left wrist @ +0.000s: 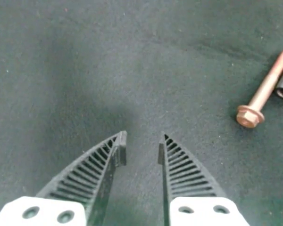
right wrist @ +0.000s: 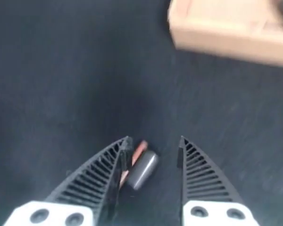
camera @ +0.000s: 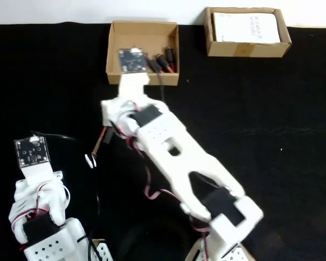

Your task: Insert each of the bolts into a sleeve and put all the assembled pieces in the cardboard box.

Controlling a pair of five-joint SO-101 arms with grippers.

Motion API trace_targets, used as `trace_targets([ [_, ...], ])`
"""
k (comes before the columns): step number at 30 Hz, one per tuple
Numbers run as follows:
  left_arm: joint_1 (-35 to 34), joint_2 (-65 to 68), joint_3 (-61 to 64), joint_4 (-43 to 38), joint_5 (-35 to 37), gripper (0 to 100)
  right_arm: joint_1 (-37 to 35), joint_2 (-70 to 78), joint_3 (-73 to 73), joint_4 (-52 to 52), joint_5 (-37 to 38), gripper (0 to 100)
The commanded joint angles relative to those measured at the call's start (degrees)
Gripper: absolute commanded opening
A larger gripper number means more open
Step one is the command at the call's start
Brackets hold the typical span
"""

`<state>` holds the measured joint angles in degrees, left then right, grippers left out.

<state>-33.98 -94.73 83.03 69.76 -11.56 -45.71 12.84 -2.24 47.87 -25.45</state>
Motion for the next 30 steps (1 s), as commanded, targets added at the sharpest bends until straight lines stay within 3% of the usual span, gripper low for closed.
trace_targets([
  [1,-0.8,11.2,-6.9,-0.4,0.2,13,-0.9,10.9,-17.5,10.9,-2.9,14.6],
  [8,-0.8,45.1,-28.9,6.1,-3.4,13,-1.0,31.0,-46.2,28.5,-8.7,14.6],
  [15,-0.8,72.5,-49.1,18.5,-3.1,12,-1.9,44.3,-64.6,36.3,-9.8,14.5],
  [30,-0.9,92.4,-57.9,19.3,-0.3,9,-5.1,47.8,-71.1,43.4,-15.6,14.5],
])
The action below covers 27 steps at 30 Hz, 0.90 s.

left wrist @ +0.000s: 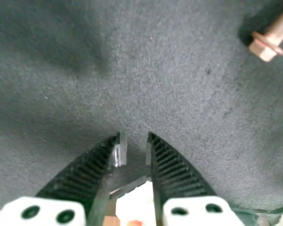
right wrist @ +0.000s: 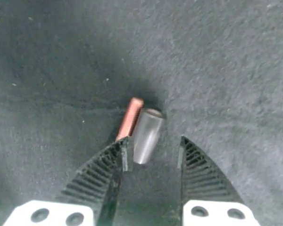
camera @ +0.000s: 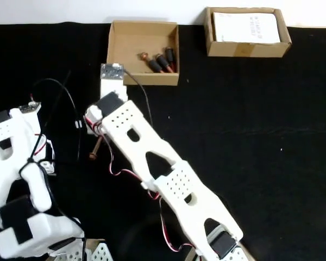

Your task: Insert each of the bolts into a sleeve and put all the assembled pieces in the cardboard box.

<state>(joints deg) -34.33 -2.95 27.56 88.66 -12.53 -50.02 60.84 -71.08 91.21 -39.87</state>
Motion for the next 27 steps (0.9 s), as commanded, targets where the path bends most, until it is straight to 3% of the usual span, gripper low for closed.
trace_targets([
  [1,-0.6,0.9,-2.7,0.4,0.7,9,-0.9,-0.2,-2.1,-0.5,-1.6,14.5],
  [15,-5.8,1.2,-4.8,0.4,0.4,9,1.0,-0.1,12.6,-10.2,-1.9,14.5],
  [24,-5.6,1.4,-5.2,0.5,0.4,9,4.4,-0.1,18.1,-11.9,-1.6,14.4],
  [27,-5.5,1.2,-5.2,0.5,0.4,9,5.1,-0.1,18.9,-11.9,-1.4,7.7],
])
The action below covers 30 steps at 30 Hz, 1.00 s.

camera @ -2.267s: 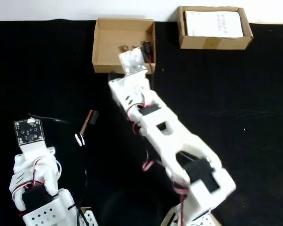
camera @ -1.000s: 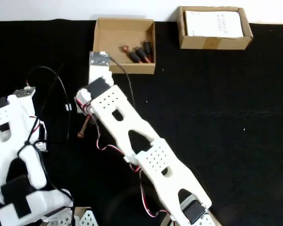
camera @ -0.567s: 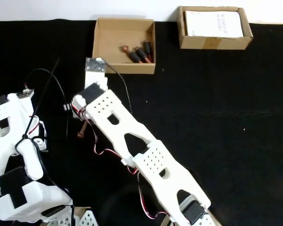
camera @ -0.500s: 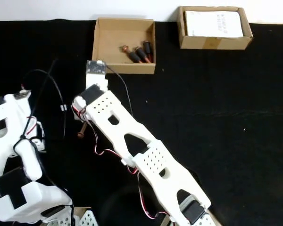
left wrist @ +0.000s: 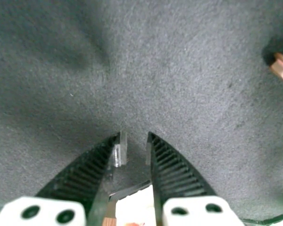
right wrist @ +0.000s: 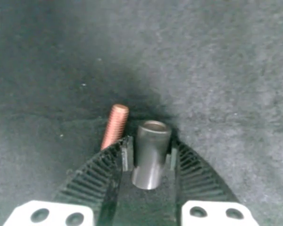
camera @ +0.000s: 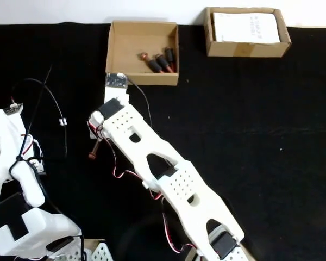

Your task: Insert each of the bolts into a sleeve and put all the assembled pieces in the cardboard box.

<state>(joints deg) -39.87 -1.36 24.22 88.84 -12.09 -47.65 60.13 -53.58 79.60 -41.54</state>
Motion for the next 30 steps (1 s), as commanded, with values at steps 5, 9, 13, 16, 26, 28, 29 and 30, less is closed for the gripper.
trace_targets([
  [5,0.0,-0.6,-1.9,0.4,0.0,9,2.6,0.5,1.5,-0.1,6.2,1.4],
  [9,0.0,-0.6,-1.9,0.6,0.0,9,2.6,0.0,0.9,4.8,7.2,1.0],
  [13,1.9,-0.4,-3.8,3.8,-1.7,9,2.9,0.0,0.9,16.0,12.9,0.9],
  [16,4.7,-0.7,-6.4,5.8,-1.5,9,4.4,-0.1,1.1,21.4,13.2,0.9],
  [26,8.7,-0.7,-10.4,8.4,-1.4,9,9.6,0.0,1.5,21.3,17.2,1.2],
  [28,8.7,-0.7,-10.4,8.3,-1.4,9,9.1,0.4,1.5,21.2,18.7,1.5],
  [29,8.7,-0.7,-10.4,8.2,-1.4,9,9.1,0.5,1.5,21.1,19.1,2.9],
  [30,8.7,-0.7,-10.4,8.1,-1.4,9,9.1,0.5,1.5,21.0,19.1,5.3],
])
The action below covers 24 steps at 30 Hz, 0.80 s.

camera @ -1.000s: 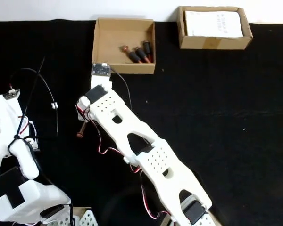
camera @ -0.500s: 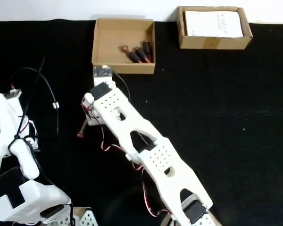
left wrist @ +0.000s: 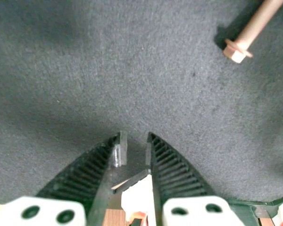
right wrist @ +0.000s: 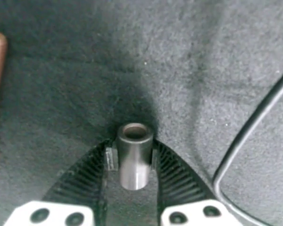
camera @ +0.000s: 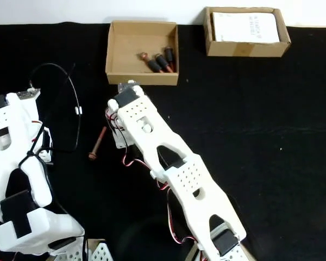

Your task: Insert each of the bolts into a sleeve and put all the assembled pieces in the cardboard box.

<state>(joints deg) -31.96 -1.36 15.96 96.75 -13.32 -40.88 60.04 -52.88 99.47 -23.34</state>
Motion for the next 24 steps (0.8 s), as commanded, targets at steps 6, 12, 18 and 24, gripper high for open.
trace_targets([
  [6,2.0,-0.7,-2.2,0.1,-0.1,9,2.7,0.7,0.7,0.9,1.1,19.8],
  [12,2.4,-0.7,-2.2,0.2,0.0,9,2.4,0.7,0.7,0.9,0.9,19.8],
  [18,2.9,-0.7,-4.0,0.1,1.7,9,2.7,2.6,0.4,0.9,1.0,5.1],
  [24,11.7,-0.2,-6.1,-0.1,7.2,9,3.5,5.1,0.2,1.4,0.7,0.6],
])
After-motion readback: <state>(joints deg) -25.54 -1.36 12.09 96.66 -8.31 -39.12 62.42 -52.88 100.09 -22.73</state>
